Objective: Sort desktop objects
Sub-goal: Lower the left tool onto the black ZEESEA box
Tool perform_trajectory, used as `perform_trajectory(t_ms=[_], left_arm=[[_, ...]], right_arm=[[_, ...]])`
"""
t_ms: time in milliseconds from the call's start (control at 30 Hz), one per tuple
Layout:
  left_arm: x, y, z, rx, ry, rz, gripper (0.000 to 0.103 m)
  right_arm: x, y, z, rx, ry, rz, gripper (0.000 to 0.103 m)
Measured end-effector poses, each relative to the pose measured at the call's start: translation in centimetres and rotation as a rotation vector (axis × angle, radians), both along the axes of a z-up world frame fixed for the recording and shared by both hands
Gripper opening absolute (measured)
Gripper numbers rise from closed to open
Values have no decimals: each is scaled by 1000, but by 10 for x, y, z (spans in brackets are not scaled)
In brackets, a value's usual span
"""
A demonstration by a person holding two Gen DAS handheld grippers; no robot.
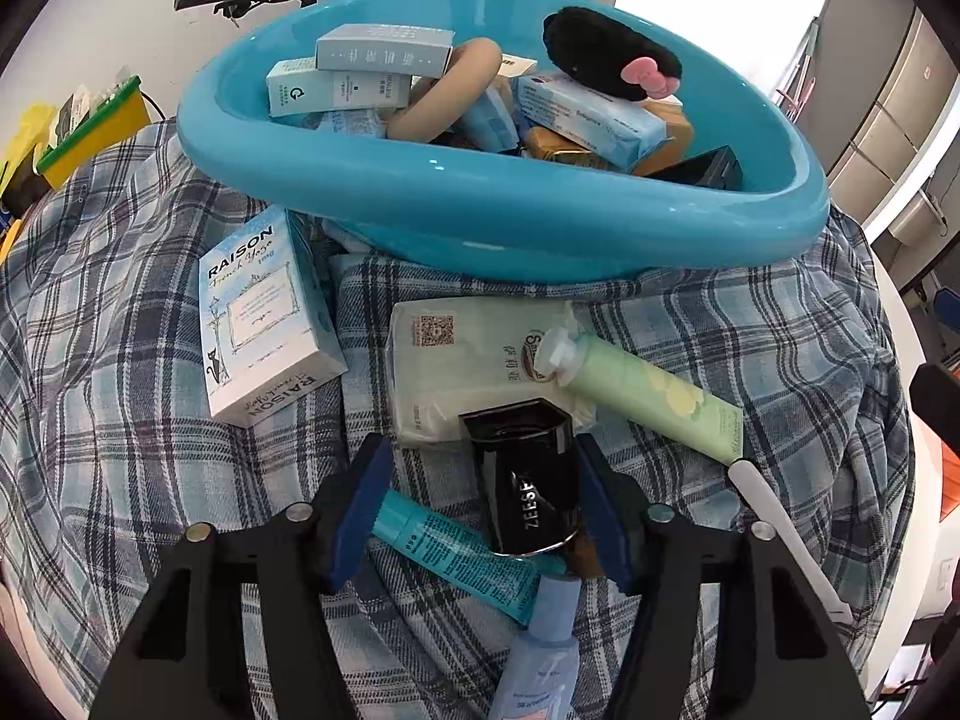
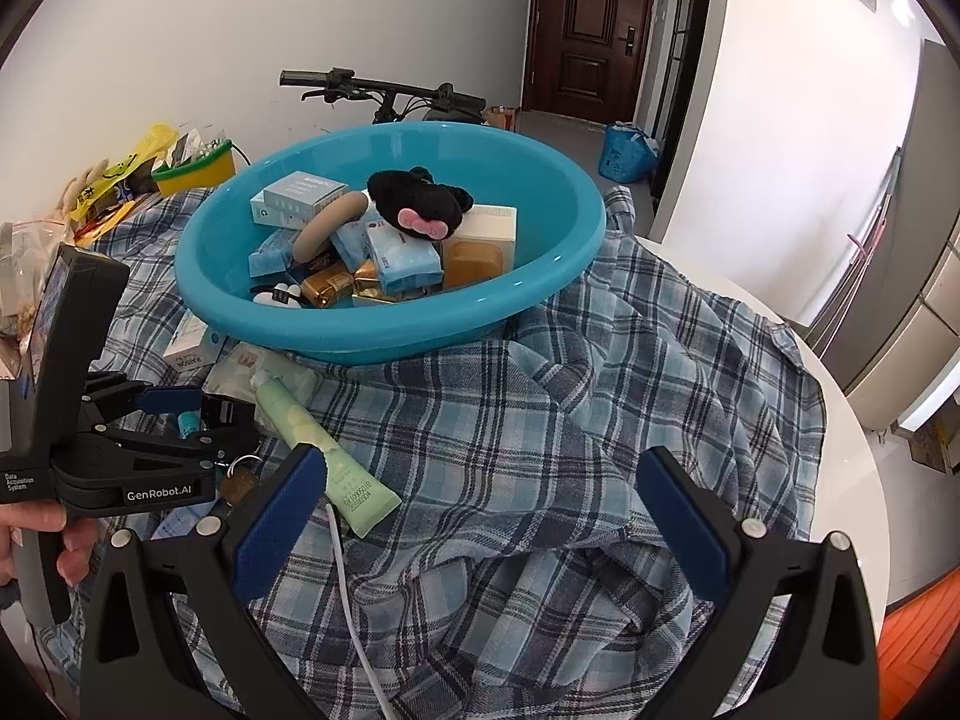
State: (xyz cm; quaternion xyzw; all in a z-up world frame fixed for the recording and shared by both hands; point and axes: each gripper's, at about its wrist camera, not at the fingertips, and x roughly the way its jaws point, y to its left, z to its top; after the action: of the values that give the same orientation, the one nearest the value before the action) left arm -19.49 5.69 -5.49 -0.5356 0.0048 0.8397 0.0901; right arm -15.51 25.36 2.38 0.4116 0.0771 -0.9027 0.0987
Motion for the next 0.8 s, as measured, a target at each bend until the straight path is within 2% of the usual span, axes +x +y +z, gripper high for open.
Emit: perform_trajectory(t_ms=[167, 267, 367, 433, 500, 533, 600, 633, 700, 800], left_arm=[[-1, -9, -4, 37, -20, 19, 36], [1, -14, -4, 68, -13, 20, 36], [8, -14, -2, 47, 29, 9, 34], [15, -15, 2, 44, 79, 4, 33], [23, -17, 8, 41, 141, 1, 32], [28, -17, 13, 42, 169, -4, 32], [34, -21, 25, 45, 223, -13, 32], [39, -20, 32, 51, 254, -13, 32], [52, -20, 53, 69, 327, 0, 32], [52, -28, 88, 81, 475, 0, 32]], right_arm=[[2, 0, -6, -11, -7, 7, 103], [4, 1, -5, -35, 10, 14, 103], [6, 0, 0, -57, 40, 25, 102], [7, -3, 3, -61, 58, 36, 94], [8, -5, 4, -64, 62, 47, 80], [8, -6, 4, -65, 59, 51, 78], [7, -7, 3, -62, 56, 50, 67], [6, -7, 3, -60, 54, 50, 63], [3, -6, 2, -71, 48, 42, 47], [-3, -4, 2, -100, 46, 21, 37]])
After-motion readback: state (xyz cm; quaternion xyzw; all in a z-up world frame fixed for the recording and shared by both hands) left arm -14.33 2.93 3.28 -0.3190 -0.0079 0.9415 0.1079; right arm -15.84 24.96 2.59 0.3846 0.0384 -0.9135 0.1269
